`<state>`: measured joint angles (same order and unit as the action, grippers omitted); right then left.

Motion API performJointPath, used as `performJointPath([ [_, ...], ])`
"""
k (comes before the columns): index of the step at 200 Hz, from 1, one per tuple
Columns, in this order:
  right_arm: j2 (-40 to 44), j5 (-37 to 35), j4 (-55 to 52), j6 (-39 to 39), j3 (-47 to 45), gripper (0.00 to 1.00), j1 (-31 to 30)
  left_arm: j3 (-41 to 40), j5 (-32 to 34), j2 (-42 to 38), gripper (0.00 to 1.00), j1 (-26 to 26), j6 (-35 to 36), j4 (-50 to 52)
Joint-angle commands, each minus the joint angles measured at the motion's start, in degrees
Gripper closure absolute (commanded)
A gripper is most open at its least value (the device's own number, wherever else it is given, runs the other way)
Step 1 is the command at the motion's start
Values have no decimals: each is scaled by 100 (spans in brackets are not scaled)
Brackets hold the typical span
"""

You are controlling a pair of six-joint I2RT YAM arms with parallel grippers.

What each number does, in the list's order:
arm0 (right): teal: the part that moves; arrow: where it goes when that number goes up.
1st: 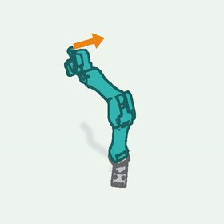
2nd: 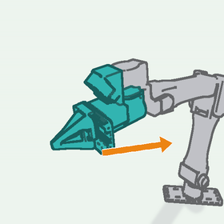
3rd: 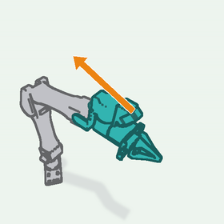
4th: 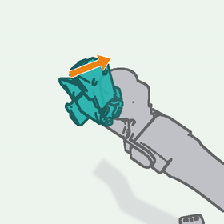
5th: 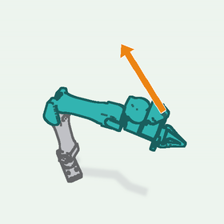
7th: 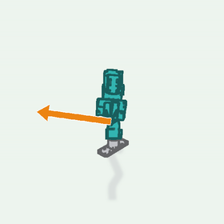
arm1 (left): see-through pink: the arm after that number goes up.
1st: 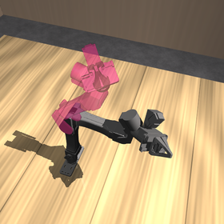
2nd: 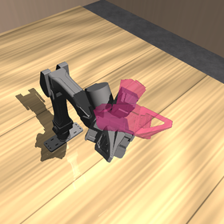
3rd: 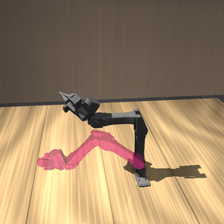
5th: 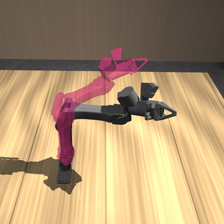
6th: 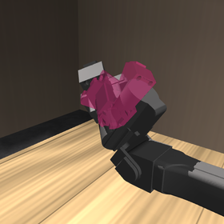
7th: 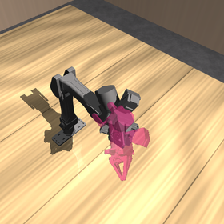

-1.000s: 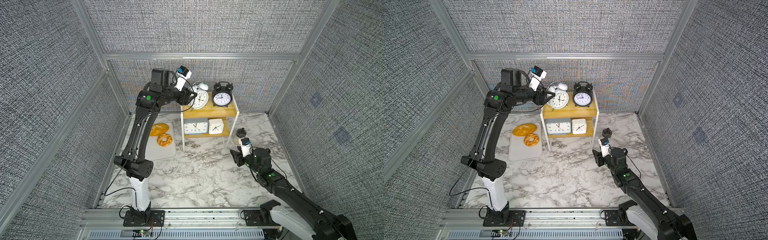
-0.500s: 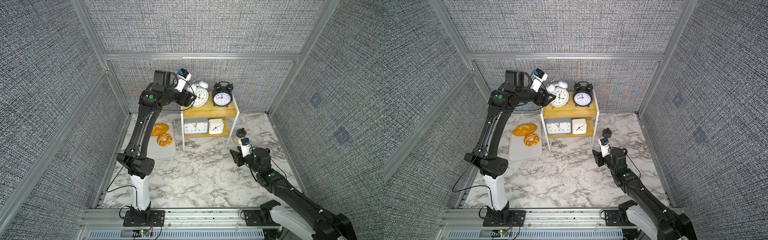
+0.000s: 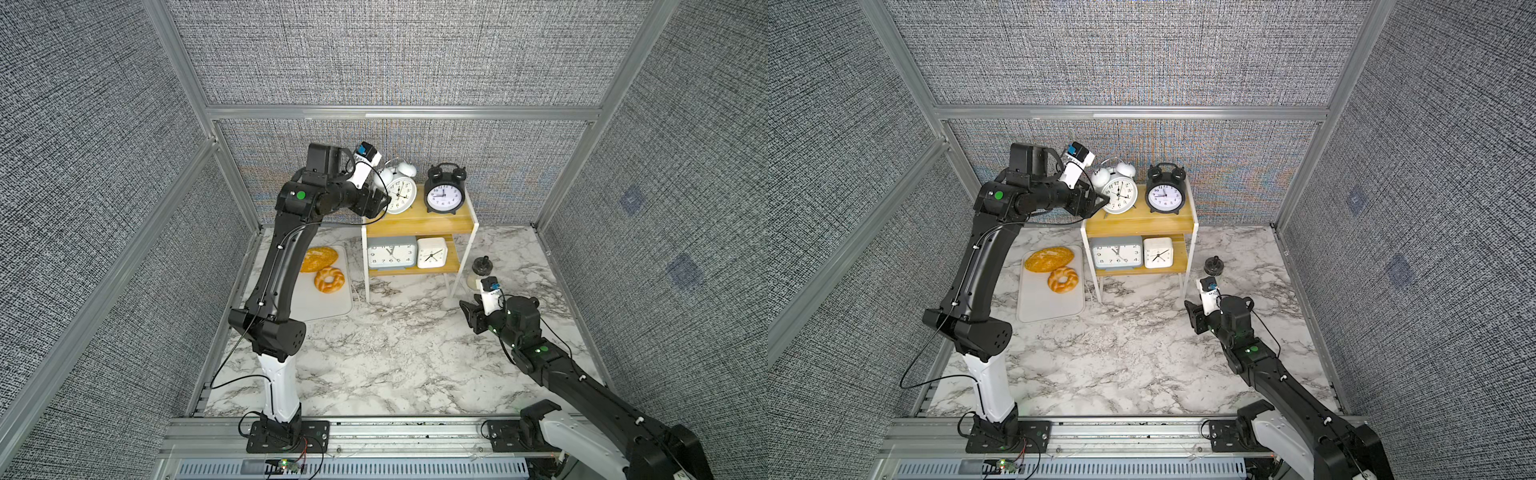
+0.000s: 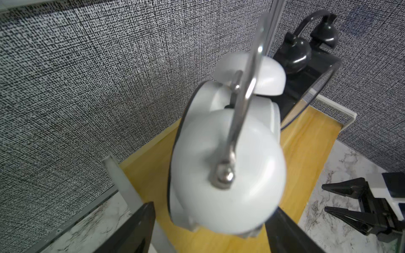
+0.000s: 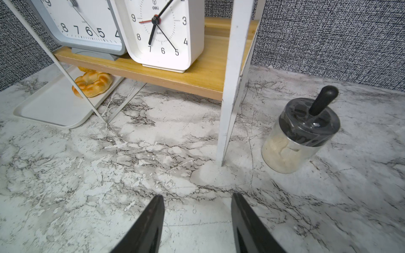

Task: Place the alarm clocks on the shelf by style
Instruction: Place the alarm on the shelf.

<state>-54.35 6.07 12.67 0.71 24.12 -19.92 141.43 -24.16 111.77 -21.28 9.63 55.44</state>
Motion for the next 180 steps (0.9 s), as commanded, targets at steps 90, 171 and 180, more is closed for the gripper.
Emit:
performJointPath([
  [90,-33,-26,210,48,-35,46,-1,-419,228,-102,17,1,99,-400],
  [171,-75,-13,241,39,-54,46,-3,-897,1127,-361,18,4,284,-564],
  [180,-76,-2,245,43,-48,46,-2,-937,1142,-387,18,6,279,-604],
])
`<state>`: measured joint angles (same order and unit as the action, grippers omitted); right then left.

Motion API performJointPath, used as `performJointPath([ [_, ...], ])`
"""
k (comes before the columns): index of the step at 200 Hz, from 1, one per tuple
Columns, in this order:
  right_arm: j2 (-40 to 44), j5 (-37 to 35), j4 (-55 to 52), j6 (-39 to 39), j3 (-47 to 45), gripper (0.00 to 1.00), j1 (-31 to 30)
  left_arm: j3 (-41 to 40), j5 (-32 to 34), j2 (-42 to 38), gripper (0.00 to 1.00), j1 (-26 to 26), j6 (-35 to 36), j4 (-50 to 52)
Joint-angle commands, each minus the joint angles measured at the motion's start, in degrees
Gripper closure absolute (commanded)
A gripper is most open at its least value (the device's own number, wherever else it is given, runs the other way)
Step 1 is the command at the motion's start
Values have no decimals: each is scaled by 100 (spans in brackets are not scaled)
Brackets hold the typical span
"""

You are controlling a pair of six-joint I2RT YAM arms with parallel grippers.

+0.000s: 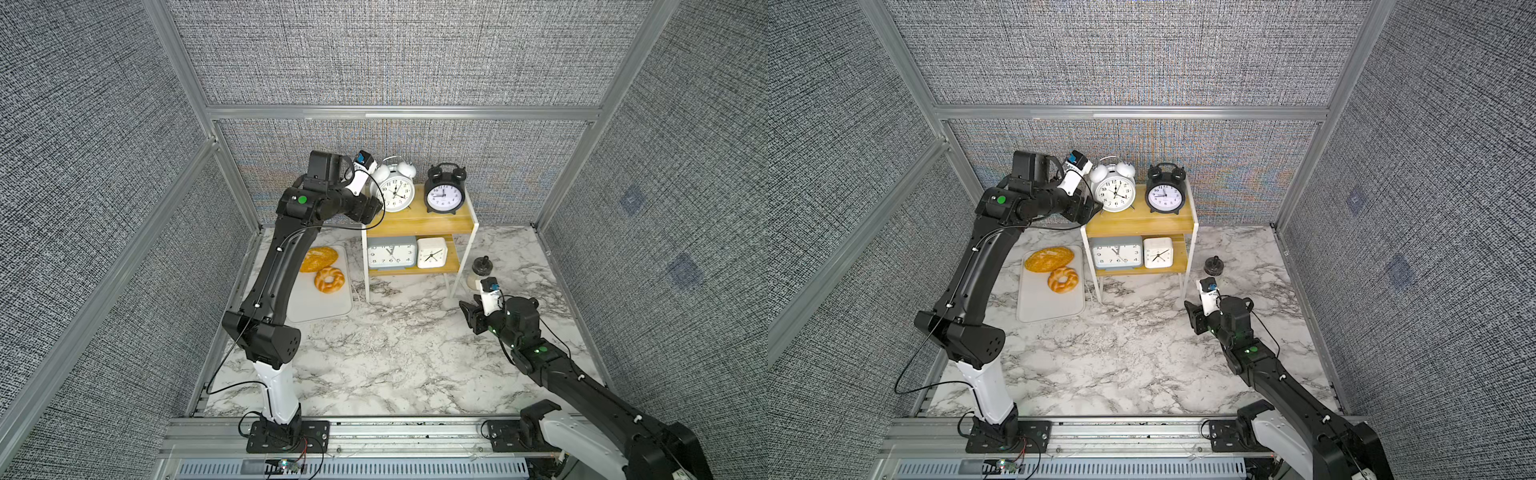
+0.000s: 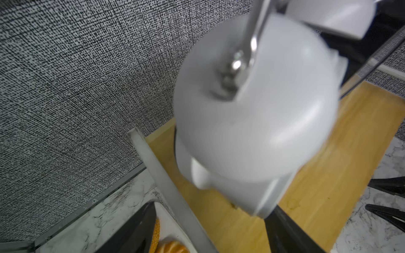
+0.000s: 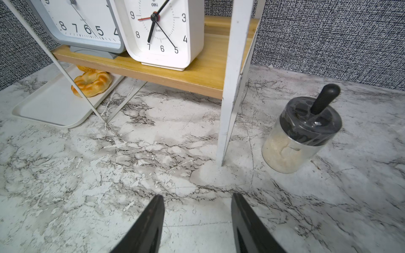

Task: Place the alarm clocks on the shelf by style
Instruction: Place the alarm on the shelf.

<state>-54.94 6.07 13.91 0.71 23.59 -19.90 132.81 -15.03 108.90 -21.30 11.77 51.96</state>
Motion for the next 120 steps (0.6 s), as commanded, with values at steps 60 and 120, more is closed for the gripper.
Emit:
performJointPath([
  [60,-15,9,103,49,13,46,1,-196,307,-168,17,4,14,-426],
  [120,26,-94,93,35,13,46,-5,-293,239,-243,17,4,63,-364],
])
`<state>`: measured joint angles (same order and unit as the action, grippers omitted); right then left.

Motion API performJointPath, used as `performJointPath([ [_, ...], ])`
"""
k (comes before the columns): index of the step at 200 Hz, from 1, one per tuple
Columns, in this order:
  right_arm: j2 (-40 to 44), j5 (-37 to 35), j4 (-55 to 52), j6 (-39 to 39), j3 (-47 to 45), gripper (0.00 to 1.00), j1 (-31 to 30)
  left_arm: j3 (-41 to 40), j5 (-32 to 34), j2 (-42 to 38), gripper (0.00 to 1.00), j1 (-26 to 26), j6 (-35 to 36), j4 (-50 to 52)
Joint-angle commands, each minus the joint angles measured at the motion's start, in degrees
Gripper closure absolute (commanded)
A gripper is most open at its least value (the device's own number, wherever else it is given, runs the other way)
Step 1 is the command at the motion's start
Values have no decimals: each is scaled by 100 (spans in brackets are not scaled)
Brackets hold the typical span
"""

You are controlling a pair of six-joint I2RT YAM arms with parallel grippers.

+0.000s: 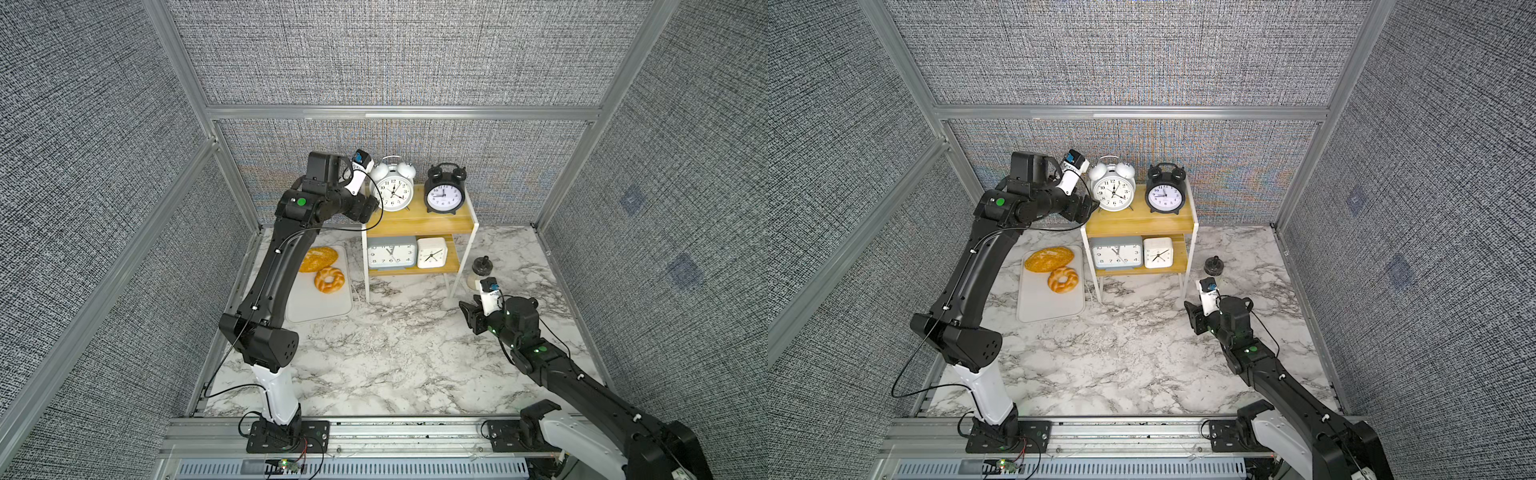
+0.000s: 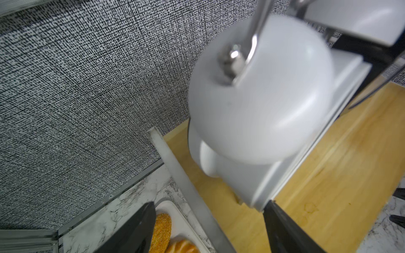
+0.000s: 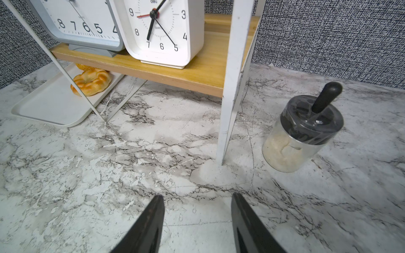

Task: Place the alarm clocks on the shelf by style
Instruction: Place the alarm on the shelf, then reset both arms

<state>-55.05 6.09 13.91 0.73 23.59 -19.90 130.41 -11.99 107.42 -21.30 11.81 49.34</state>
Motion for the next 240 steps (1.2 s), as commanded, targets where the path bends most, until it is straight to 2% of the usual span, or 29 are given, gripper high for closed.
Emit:
performJointPath([
  [1,37,-102,94,37,13,46,-5,-61,-83,-101,17,8,63,-97],
  [19,104,-235,85,15,5,46,-2,-279,-293,-319,16,3,152,10],
  [34,235,-432,97,17,-41,46,-3,-869,-328,-717,16,3,243,-105],
  [55,488,-877,211,49,-177,46,1,-2273,-296,-1602,13,3,235,-770],
  [65,617,-1159,259,79,-255,45,-3,-3028,-189,-2081,8,12,143,-1222],
  [83,837,-1725,349,118,-423,44,2,-4315,-53,-2882,8,7,94,-2050],
  [106,1050,-2448,540,150,-642,42,5,-5694,449,-3768,3,5,-26,-3128],
  [125,1065,-3091,803,171,-819,38,51,-6482,880,-4219,3,3,-195,-3745],
  [156,813,-3789,1360,182,-1034,28,234,-7411,2101,-4488,3,7,-611,-4176],
  [200,-25,-3651,2113,324,-1142,23,868,-8842,4003,-4568,1,5,-839,-5349],
  [227,-702,-3267,2574,391,-1102,22,1238,-9622,4515,-4447,0,18,-690,-6272],
  [240,-989,-3167,2857,397,-1116,22,1350,-9924,4514,-4360,1,46,-633,-6689],
])
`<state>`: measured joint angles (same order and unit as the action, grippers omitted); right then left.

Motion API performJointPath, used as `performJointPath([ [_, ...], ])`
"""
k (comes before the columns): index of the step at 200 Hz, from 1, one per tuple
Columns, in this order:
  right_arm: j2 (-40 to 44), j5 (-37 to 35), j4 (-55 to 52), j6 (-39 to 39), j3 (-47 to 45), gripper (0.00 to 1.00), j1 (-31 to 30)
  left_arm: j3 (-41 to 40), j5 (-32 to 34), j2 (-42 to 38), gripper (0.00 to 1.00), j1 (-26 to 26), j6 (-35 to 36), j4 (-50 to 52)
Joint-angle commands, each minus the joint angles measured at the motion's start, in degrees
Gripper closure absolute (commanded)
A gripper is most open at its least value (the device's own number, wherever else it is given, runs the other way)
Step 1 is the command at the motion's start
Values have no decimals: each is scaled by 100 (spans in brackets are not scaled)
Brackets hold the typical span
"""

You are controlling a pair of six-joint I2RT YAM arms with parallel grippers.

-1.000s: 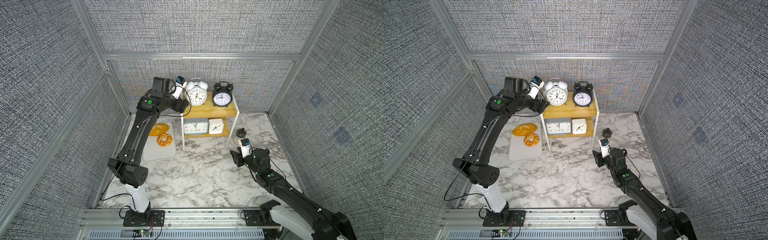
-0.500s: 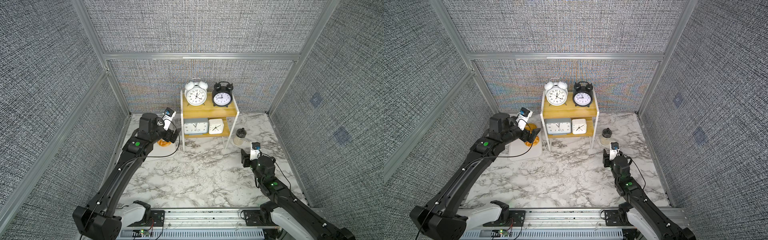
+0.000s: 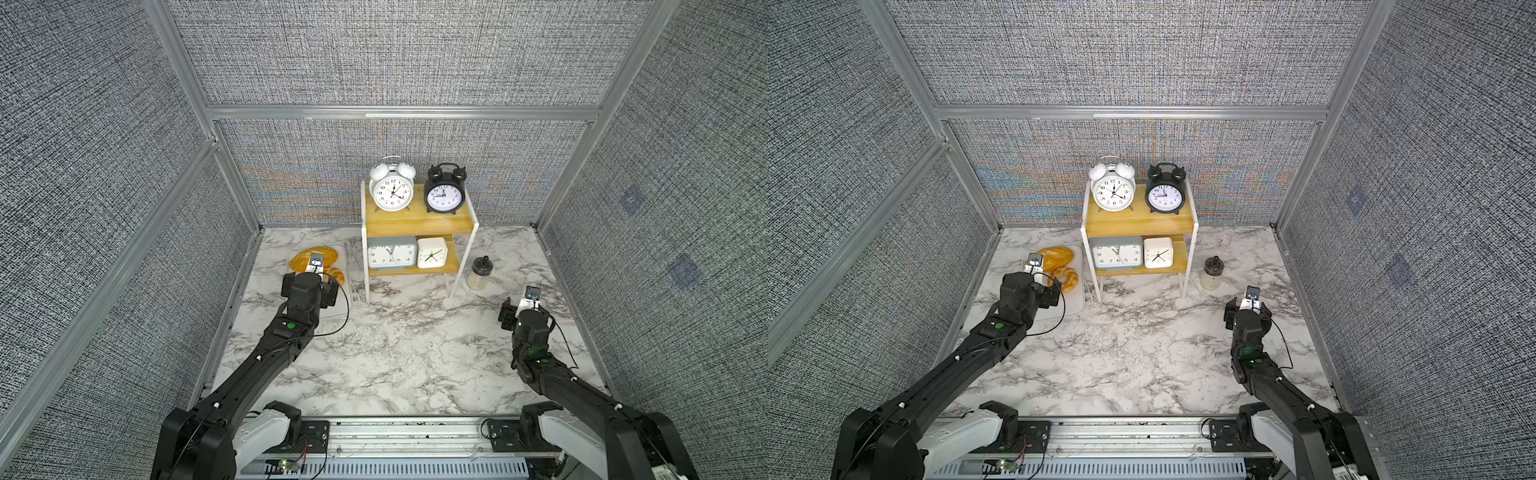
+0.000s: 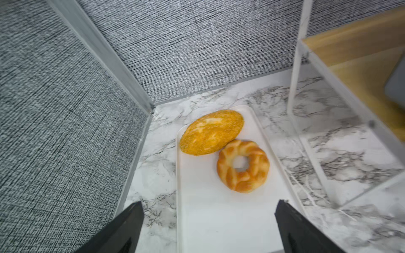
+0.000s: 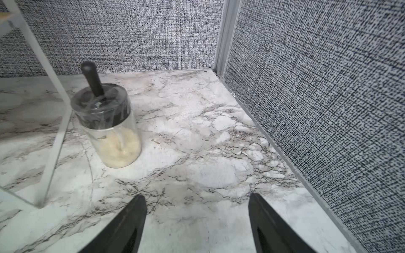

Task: Place the alarm clocks on the shelf by style
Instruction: Reset both arms

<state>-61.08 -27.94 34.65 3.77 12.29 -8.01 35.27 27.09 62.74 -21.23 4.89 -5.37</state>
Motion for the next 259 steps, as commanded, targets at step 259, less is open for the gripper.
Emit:
performJointPath([
  [259,-2593,2284,3622,-474,80,1,633,-1145,-1936,2372,1,1603,-388,-3947],
])
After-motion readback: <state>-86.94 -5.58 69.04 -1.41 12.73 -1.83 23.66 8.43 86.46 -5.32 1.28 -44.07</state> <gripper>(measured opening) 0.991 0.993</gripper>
